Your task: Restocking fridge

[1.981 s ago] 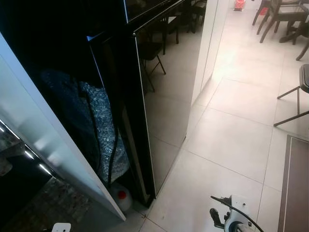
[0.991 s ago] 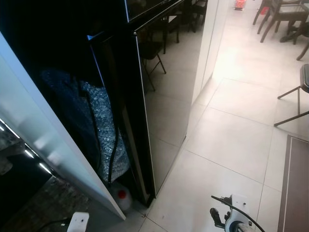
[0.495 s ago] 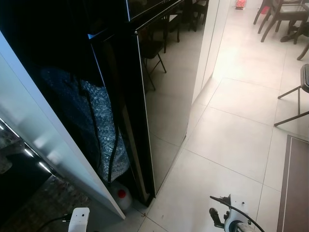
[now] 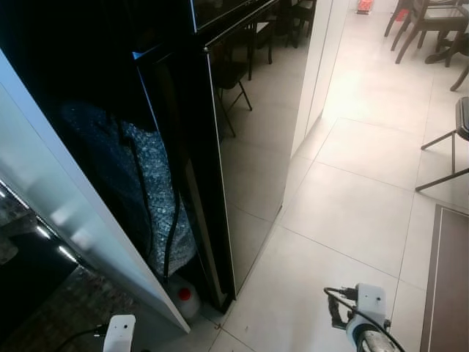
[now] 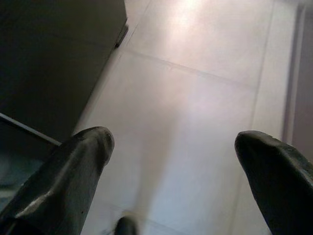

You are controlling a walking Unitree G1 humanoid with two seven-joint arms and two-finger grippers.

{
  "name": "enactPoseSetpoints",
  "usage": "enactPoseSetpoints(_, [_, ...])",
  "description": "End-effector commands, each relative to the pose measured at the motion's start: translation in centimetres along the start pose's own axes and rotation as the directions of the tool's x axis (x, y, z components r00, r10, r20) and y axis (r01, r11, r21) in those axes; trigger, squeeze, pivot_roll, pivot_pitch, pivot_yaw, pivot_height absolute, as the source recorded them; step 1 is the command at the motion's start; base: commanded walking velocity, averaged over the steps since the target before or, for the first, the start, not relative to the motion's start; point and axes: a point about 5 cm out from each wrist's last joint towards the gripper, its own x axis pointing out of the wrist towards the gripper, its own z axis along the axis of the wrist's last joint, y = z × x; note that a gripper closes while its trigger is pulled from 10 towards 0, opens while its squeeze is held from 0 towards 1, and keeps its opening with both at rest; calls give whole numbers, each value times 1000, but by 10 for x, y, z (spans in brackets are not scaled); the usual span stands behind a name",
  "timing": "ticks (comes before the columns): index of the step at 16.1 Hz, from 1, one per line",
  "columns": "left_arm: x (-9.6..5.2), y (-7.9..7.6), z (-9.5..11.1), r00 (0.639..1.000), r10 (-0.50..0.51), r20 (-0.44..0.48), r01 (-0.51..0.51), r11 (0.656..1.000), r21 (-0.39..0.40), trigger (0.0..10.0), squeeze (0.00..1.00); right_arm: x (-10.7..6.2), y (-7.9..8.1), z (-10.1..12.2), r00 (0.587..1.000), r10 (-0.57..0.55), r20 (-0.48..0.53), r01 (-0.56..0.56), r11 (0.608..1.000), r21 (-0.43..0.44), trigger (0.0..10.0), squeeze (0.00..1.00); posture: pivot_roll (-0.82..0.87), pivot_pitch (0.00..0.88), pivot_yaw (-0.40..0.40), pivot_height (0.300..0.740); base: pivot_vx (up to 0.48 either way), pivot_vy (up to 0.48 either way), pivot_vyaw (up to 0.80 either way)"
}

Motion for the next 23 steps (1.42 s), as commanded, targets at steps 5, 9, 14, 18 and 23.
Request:
enactPoseSetpoints(5, [0,0,-3,1000,8,7,-8,1000,-22,10000,0,-4,-4,12,982,-89,166,95,995,-33,10000,0,-125,0,54,740,0,0,0])
enactPoseSetpoints(9, [-1,0,-4,1000,5,11,-5,1000,-23,10000,0,4,7,108,830,-73,554,130,989,-64,10000,0,-128,0,51,740,0,0,0])
enactPoseSetpoints(14, [-1,0,-5,1000,5,12,-5,1000,-21,10000,0,-20,32,176,539,59,840,111,984,-140,10000,0,-127,1,51,740,0,0,0])
enactPoseSetpoints(18, [-1,0,-4,1000,8,15,-7,1000,-20,10000,0,-36,34,186,460,36,887,148,982,-116,10000,0,-140,3,43,740,0,0,0])
enactPoseSetpoints(23, [-1,0,-5,1000,7,20,-7,999,-35,10000,0,-46,25,155,550,44,834,139,980,-143,10000,0,-143,3,31,740,0,0,0])
